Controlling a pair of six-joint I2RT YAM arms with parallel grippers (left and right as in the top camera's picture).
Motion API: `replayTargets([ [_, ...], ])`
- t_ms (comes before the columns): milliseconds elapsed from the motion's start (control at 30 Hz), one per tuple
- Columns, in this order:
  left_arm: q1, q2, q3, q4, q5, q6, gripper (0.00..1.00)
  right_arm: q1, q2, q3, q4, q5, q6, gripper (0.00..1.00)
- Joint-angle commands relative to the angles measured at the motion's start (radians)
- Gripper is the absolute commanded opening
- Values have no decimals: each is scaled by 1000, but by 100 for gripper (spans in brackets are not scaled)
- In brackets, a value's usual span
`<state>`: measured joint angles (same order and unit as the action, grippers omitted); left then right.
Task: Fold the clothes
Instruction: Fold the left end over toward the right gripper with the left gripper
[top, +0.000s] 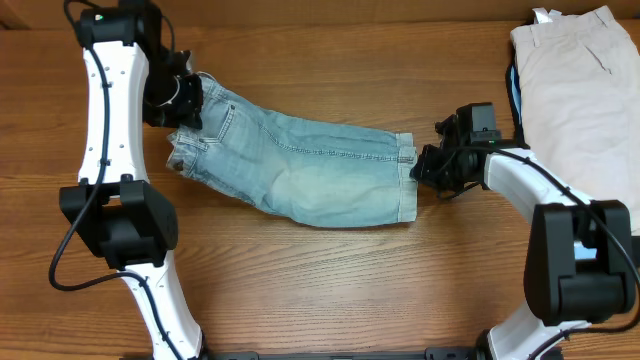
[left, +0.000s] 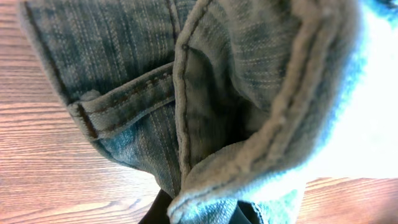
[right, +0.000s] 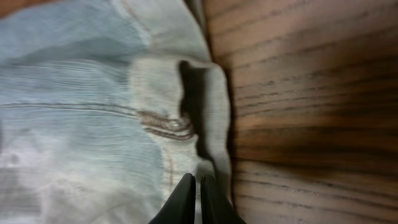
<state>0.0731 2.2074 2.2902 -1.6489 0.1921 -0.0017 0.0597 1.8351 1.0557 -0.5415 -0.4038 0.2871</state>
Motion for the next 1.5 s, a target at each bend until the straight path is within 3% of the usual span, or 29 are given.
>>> replayTargets([
  [0,-47,-5,52,-8,15,-18,4,5,56,-9,23,11,-7,8],
  [433,-248,-5,52,38,15,-97,4,5,126,-9,24,11,-7,7],
  [933,-483,-4,52,206,18,-345,4,5,126,-9,22,11,-7,7],
  [1467,-613,-3,50,294,-14,-391,6,5,126,-9,20,11,-7,7],
])
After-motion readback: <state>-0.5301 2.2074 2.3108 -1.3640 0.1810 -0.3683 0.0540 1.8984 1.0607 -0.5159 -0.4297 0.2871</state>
